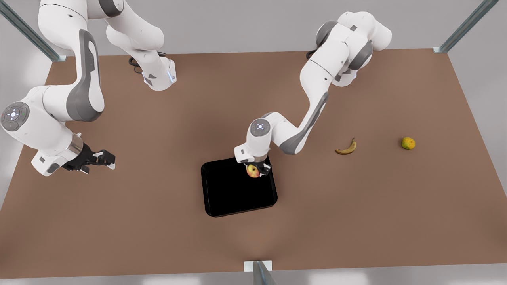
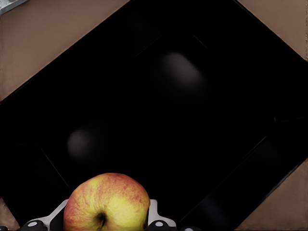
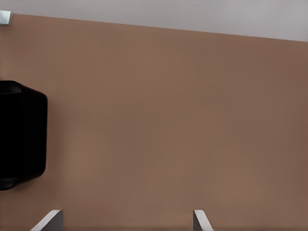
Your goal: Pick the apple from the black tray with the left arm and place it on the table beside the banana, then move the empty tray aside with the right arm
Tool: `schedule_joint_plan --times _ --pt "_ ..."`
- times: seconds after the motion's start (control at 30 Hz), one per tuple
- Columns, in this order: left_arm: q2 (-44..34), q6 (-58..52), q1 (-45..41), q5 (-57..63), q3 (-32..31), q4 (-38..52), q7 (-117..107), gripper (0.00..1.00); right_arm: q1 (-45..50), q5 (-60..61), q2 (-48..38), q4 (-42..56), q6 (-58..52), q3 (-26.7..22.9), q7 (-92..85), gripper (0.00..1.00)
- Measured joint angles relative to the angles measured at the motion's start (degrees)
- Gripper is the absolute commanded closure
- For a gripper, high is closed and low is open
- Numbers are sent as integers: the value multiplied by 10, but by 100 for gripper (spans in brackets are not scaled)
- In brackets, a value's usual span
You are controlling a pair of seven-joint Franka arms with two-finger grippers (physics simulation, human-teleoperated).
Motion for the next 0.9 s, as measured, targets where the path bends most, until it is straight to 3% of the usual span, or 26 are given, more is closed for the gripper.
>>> schedule_joint_plan --times 0.37,0.9 --pt "-136 -28 71 -1 -24 -186 10 24 0 0 0 0 0 0 0 0" --pt "-206 -107 264 2 -25 -301 96 23 -1 0 1 1 0 3 -2 0"
